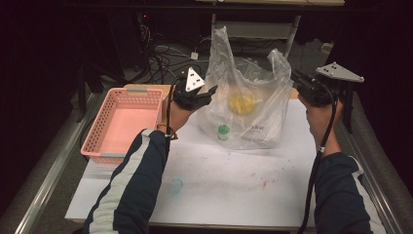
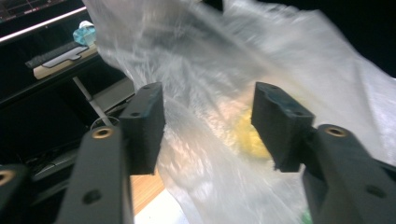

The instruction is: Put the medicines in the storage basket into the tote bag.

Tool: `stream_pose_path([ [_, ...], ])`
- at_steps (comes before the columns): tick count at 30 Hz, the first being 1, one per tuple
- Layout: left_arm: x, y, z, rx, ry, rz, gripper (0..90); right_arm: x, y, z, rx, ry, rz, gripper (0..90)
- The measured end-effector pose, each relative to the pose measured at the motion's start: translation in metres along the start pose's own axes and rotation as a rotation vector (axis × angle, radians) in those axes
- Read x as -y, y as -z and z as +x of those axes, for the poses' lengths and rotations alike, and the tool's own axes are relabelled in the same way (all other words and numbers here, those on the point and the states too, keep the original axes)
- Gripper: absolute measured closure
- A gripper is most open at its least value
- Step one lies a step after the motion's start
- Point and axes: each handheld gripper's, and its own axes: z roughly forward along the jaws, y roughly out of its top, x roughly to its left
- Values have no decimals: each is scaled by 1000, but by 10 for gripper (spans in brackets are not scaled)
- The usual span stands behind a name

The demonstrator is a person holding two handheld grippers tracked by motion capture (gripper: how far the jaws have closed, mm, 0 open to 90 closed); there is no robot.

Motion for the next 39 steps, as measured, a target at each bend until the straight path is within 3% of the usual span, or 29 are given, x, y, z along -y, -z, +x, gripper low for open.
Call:
stream_pose_path([
  [2,2,3,-3,4,-21,2,432,2,0,1,-4,8,3,820],
  [4,4,6,-8,-21,-44,3,342,5,1,2,-14,4,6,816],
  [10,11,14,-17,-23,-81,-7,312,14,3,13,-46,23,12,791],
  [19,19,22,-24,-37,-57,-25,277,30,0,38,-72,69,50,771],
  [22,24,23,-26,-50,-67,-23,254,35,-1,44,-82,82,59,757],
  [28,33,27,-25,-63,-56,-17,224,46,-3,51,-109,56,83,725],
  [31,39,31,-21,-71,-45,-18,221,49,-1,53,-109,61,54,708],
  [39,52,46,-12,-99,-18,-13,198,56,0,59,-118,36,55,590],
])
